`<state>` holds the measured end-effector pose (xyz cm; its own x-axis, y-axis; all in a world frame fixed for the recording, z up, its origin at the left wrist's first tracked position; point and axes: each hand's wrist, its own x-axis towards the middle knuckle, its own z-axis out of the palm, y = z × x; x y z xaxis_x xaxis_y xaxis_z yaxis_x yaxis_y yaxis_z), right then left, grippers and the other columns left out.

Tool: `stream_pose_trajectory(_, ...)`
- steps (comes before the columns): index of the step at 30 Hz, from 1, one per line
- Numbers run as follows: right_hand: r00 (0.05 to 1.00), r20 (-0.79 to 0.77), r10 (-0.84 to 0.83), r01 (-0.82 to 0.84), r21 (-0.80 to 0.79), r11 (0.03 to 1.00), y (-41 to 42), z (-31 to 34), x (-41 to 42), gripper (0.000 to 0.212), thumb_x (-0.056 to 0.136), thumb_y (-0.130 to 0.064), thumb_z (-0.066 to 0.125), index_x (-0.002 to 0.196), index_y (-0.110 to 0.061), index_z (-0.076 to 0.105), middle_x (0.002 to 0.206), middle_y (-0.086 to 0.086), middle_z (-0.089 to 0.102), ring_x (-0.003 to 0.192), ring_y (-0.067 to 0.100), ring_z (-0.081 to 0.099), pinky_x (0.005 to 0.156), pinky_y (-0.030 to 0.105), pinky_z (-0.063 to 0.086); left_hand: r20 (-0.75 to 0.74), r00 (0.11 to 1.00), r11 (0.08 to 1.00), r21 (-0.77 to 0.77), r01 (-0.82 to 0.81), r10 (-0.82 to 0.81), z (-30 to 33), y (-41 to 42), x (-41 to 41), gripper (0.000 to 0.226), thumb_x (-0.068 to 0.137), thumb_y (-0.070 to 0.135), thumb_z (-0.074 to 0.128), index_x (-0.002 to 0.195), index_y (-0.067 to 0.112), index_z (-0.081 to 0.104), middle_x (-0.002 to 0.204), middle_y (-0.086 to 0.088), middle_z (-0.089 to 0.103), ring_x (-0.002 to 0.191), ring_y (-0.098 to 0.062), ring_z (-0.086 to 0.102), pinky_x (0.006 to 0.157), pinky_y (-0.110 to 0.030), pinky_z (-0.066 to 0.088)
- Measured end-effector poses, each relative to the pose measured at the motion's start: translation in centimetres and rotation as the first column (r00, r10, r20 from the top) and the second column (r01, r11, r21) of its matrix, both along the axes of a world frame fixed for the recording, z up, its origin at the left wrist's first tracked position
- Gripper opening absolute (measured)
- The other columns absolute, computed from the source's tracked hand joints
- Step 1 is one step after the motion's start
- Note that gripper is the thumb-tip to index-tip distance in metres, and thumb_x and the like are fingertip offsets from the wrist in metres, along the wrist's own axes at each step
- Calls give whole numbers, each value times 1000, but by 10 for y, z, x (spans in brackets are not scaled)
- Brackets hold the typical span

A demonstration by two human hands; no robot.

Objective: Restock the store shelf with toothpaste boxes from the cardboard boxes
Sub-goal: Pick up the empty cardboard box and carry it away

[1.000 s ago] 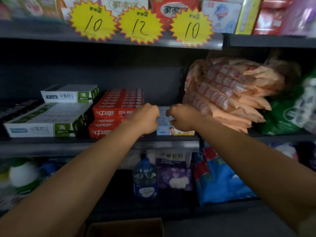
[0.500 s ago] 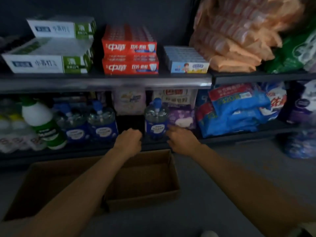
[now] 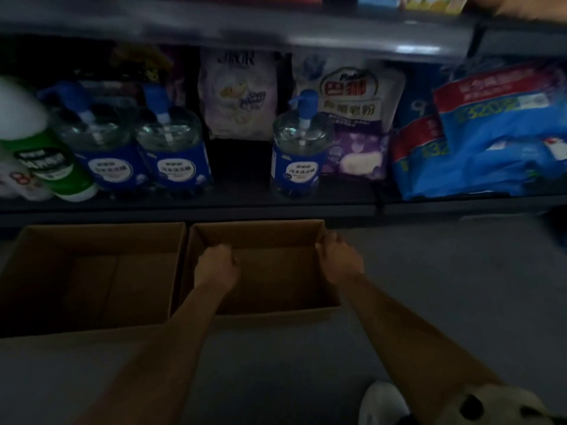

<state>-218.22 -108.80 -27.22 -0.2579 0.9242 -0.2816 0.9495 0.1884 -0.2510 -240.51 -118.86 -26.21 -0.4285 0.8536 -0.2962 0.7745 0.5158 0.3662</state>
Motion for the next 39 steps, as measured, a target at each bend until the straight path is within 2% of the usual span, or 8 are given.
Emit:
stream_pose_trajectory(4,997,32,-65,66,-23,998,3,-26,4,38,104,-34,25,132,-10,32,123,17,57,109,38,56,83,41,43,-13,1000,1000,18,-15,15,-13,11,5,40,94,17,49,134,12,51,124,-17,60,114,-36,56,91,-41,48)
stream_pose_trajectory(13,996,77,-55,58,-35,998,5,-41,18,43,101,-14,31,142,-3,22,125,20,56,112,38,55,88,42,45,-30,999,992,128,-11,15,-29,9,2,38,93,12,49,131,7,53,122,-21,59,111,-37,56,89,-43,51)
stream_pose_trajectory(19,990,122,-75,81,-37,996,15,-36,39,43,102,-17,30,142,-3,21,125,22,55,111,38,56,89,44,46,-102,995,979,204,2,19,-31,14,-6,47,94,8,47,140,4,41,148,-16,38,128,-33,37,102,-41,42)
stream_pose_trajectory(23,993,84,-87,89,-22,996,17,-36,45,40,103,-19,28,140,-6,24,119,22,59,105,39,59,85,45,48,19,996,984,156,-87,85,-39,15,-12,61,97,14,42,152,8,17,147,-16,36,134,-32,33,105,-46,40)
stream_pose_trajectory(27,974,-102,-201,192,-92,977,17,-39,50,44,104,-31,20,144,-14,27,123,23,58,110,42,55,90,46,42,129,970,947,223,-232,207,-42,17,-16,49,102,22,37,148,6,28,145,-19,40,133,-33,38,107,-44,36)
stream_pose_trajectory(31,888,-317,-333,287,-184,940,18,-50,53,48,104,-37,21,146,-15,32,134,22,52,120,42,49,102,51,38,269,891,921,34,-389,367,-47,18,-24,47,104,34,24,132,4,49,127,-24,55,114,-38,53,91,-39,42)
stream_pose_trajectory(36,760,-454,-465,378,-272,885,20,-59,49,50,103,-38,24,140,-10,43,140,22,46,128,39,43,106,44,31,531,726,852,13,-523,437,-65,13,-31,57,101,48,24,141,13,44,140,-20,47,126,-38,45,106,-43,37)
stream_pose_trajectory(39,727,-477,-494,395,-299,869,20,-61,49,58,101,-48,25,138,-9,47,142,21,45,130,38,41,108,43,29,581,680,836,-4,-548,448,-71,11,-32,60,100,52,23,142,14,44,144,-19,44,130,-38,42,107,-42,34)
